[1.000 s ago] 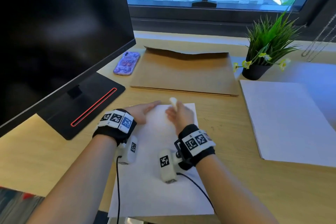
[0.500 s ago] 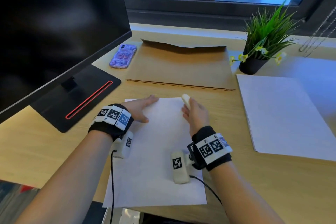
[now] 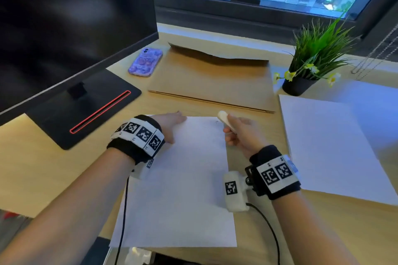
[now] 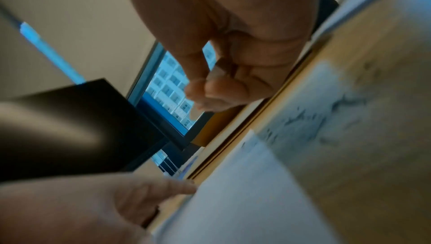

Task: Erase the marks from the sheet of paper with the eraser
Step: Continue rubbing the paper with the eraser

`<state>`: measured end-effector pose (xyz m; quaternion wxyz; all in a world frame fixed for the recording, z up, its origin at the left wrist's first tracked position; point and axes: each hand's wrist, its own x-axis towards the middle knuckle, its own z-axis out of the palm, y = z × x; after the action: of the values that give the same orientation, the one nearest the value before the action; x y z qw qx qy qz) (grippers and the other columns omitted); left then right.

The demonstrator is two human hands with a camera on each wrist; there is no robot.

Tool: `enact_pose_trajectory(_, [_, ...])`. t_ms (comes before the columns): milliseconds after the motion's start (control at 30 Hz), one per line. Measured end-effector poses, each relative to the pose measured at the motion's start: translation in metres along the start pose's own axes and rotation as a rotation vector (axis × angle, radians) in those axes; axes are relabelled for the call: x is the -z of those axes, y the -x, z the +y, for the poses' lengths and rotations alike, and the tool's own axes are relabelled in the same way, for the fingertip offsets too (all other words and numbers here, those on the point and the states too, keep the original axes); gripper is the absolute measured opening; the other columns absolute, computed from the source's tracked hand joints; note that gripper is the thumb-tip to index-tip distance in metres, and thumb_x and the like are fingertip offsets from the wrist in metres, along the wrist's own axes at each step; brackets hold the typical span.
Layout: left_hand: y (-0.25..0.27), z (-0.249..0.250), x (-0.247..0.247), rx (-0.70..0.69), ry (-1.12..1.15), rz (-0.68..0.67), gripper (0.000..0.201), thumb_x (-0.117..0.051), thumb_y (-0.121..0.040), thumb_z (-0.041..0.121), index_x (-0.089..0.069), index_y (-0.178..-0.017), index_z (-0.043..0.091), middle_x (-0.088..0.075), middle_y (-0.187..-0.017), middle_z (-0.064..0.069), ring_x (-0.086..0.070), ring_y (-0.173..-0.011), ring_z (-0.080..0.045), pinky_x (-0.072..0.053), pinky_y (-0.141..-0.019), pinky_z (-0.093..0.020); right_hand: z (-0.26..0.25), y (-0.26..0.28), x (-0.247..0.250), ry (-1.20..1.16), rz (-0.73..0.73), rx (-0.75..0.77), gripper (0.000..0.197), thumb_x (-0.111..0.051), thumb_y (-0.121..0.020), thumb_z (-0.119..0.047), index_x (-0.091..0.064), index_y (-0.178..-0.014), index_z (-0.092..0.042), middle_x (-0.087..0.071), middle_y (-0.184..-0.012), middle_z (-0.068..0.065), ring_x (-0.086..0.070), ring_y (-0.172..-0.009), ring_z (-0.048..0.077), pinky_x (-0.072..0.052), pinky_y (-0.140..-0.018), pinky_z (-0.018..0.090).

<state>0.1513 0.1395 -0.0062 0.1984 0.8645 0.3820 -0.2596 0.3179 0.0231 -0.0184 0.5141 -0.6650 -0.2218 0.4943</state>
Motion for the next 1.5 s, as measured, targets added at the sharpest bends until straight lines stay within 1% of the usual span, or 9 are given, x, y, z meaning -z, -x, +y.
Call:
enact_pose_trajectory(100, [-0.008,0.018,0.005,-0.053,0.006,0.124,0.067,-0.067,-0.085,0.027,-0.034,-0.141,0.008,-0.027,-0.149,-0.008,-0.025,-0.138,-0.029,-0.031,-0.109,-0.044,-0.006,-0.001,0.007,0.290,-0.016,0.071,0.022,-0.043,-0.100,-0.020,-0.057,-0.110,-0.006,-0.051,-0.065,0.003,-0.043,-0.047,0.011,-0.037,-0.042,0.018])
enact_pose_trajectory(233, [-0.023,0.041,-0.003,-0.141,0.037,0.089,0.093,-0.066,-0.082,0.046,-0.008,-0.151,0.025,0.006,-0.159,-0.001,0.005,-0.146,-0.028,-0.015,-0.115,-0.052,-0.008,-0.007,0.006,0.533,-0.048,0.076,0.019,-0.049,-0.098,-0.020,-0.061,-0.109,-0.011,-0.053,-0.063,0.002,-0.043,-0.045,0.011,-0.036,-0.037,0.015])
enact_pose_trajectory(400, [-0.034,0.045,-0.013,-0.118,-0.040,0.027,0.101,-0.070,-0.078,0.048,-0.001,-0.150,0.034,0.014,-0.158,0.003,0.009,-0.146,-0.026,-0.011,-0.113,-0.061,-0.006,-0.015,0.000,0.785,-0.097,0.046,0.027,-0.064,-0.089,-0.023,-0.061,-0.114,-0.013,-0.058,-0.069,0.002,-0.048,-0.049,0.011,-0.040,-0.045,0.019])
enact_pose_trajectory(633, [-0.034,0.042,-0.016,-0.138,-0.020,0.048,0.100,-0.069,-0.078,0.046,-0.001,-0.150,0.033,0.014,-0.158,0.003,0.009,-0.146,-0.025,-0.006,-0.114,-0.057,-0.004,-0.029,-0.004,0.793,-0.013,0.048,0.035,-0.064,-0.088,-0.023,-0.061,-0.121,-0.013,-0.059,-0.092,0.009,-0.053,-0.055,0.015,-0.051,-0.055,0.026])
enact_pose_trajectory(800, [-0.036,0.040,-0.016,-0.147,-0.032,0.033,0.101,-0.068,-0.079,0.048,0.002,-0.150,0.032,0.016,-0.158,0.001,0.010,-0.145,-0.028,-0.006,-0.112,-0.059,-0.004,-0.016,-0.004,0.957,-0.204,0.020,0.032,-0.065,-0.088,-0.032,-0.065,-0.115,-0.016,-0.057,-0.074,0.003,-0.048,-0.049,0.013,-0.042,-0.044,0.020])
enact_pose_trajectory(1000, [-0.037,0.041,-0.018,-0.130,-0.013,0.034,0.103,-0.069,-0.078,0.048,0.004,-0.150,0.034,0.018,-0.157,0.003,0.013,-0.145,-0.025,-0.001,-0.113,-0.058,-0.010,-0.028,-0.005,0.897,-0.096,0.065,0.033,-0.064,-0.088,-0.026,-0.063,-0.119,-0.016,-0.059,-0.077,0.005,-0.051,-0.055,0.012,-0.047,-0.051,0.023])
enact_pose_trajectory(1167, [-0.036,0.040,-0.017,-0.141,-0.033,0.016,0.103,-0.068,-0.079,0.049,0.005,-0.150,0.032,0.020,-0.157,0.002,0.015,-0.144,-0.026,-0.002,-0.112,-0.059,0.000,-0.015,-0.006,0.998,-0.204,0.039,0.027,-0.063,-0.088,-0.032,-0.066,-0.112,-0.018,-0.057,-0.072,-0.001,-0.049,-0.055,0.008,-0.041,-0.047,0.018])
enact_pose_trajectory(1367, [-0.037,0.040,-0.017,-0.134,-0.002,0.013,0.104,-0.069,-0.078,0.047,0.005,-0.150,0.034,0.020,-0.157,0.002,0.015,-0.144,-0.026,0.001,-0.112,-0.059,-0.003,-0.027,-0.009,0.946,-0.049,0.130,0.033,-0.062,-0.089,-0.030,-0.063,-0.119,-0.018,-0.063,-0.106,0.006,-0.057,-0.072,0.011,-0.050,-0.063,0.024])
enact_pose_trajectory(1500, [-0.037,0.039,-0.017,-0.143,-0.028,0.002,0.105,-0.068,-0.078,0.049,0.007,-0.150,0.033,0.022,-0.156,0.002,0.016,-0.144,-0.026,0.000,-0.112,-0.059,0.007,-0.018,-0.009,1.041,-0.192,0.076,0.030,-0.061,-0.089,-0.033,-0.066,-0.114,-0.017,-0.058,-0.078,-0.004,-0.050,-0.066,0.005,-0.043,-0.059,0.019])
